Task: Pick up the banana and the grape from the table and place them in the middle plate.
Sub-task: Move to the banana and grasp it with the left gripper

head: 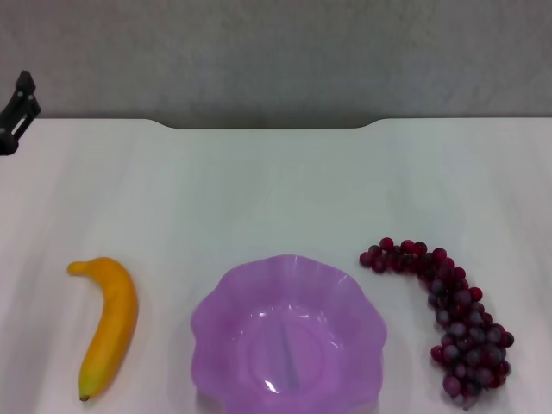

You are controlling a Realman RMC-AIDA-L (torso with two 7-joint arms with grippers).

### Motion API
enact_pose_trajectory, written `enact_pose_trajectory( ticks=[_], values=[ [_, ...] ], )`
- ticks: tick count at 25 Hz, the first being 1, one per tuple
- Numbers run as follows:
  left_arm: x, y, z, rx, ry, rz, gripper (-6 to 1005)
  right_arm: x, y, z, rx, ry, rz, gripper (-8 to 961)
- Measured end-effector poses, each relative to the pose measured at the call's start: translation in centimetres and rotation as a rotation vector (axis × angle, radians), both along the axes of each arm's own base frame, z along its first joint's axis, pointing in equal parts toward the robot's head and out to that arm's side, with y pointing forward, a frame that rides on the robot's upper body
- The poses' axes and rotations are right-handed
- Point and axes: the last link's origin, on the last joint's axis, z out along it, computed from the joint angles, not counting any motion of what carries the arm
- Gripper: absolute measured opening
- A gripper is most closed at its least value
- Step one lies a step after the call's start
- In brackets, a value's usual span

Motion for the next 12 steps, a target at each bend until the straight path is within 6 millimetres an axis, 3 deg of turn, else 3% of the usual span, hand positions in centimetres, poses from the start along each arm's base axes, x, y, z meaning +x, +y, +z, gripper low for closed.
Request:
enact_pose_trajectory(
  ticks=[12],
  values=[
    [0.37,0.17,-0.32,-0.019,0.014,0.004,882,-0.08,0.03,0.01,0.001,0.003,0.003,664]
  ],
)
